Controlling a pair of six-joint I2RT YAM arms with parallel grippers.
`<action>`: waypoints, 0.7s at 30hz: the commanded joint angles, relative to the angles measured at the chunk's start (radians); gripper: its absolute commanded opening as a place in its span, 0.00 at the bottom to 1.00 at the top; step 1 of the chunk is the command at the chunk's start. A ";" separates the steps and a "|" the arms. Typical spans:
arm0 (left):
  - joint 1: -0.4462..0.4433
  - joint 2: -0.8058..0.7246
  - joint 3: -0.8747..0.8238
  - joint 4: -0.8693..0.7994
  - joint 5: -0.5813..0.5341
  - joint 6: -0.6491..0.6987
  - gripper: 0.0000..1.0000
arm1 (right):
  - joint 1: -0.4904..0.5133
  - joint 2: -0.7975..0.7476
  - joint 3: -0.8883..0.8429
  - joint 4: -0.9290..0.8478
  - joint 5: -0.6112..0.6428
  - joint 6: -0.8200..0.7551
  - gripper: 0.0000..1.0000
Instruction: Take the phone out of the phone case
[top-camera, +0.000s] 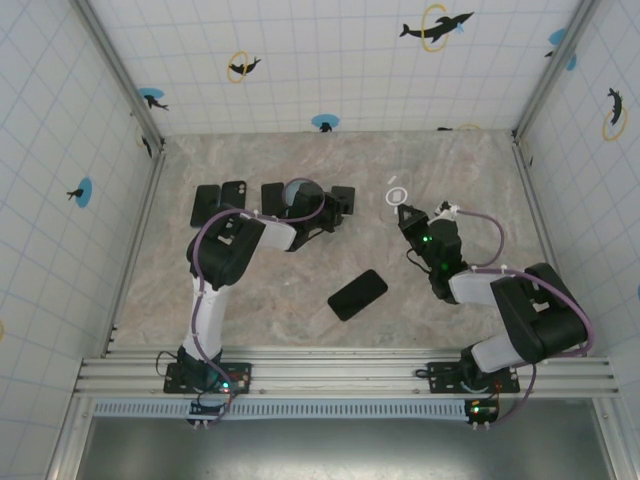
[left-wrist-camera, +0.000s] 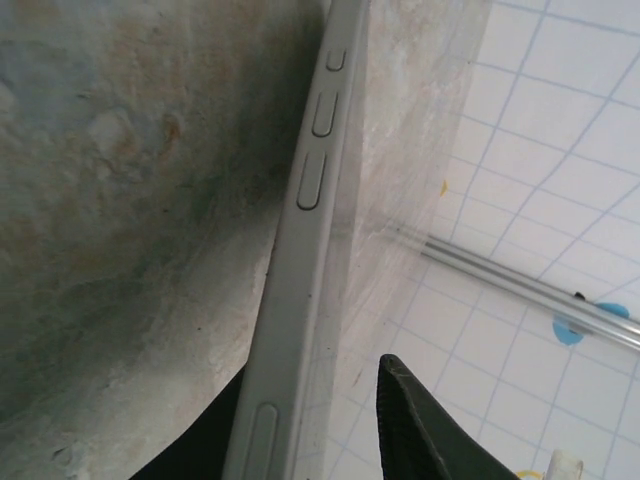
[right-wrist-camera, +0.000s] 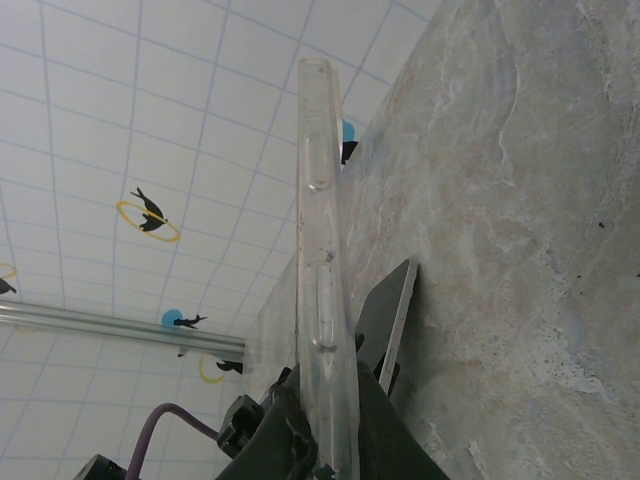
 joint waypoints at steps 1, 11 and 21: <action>0.006 -0.027 0.035 -0.048 0.003 0.002 0.35 | -0.008 0.008 -0.015 0.072 -0.006 0.012 0.00; -0.004 -0.111 0.011 -0.208 -0.032 0.007 0.45 | -0.016 0.005 -0.022 0.081 -0.014 0.034 0.00; -0.029 -0.143 -0.020 -0.219 -0.027 -0.038 0.49 | -0.024 -0.001 -0.032 0.090 -0.024 0.054 0.00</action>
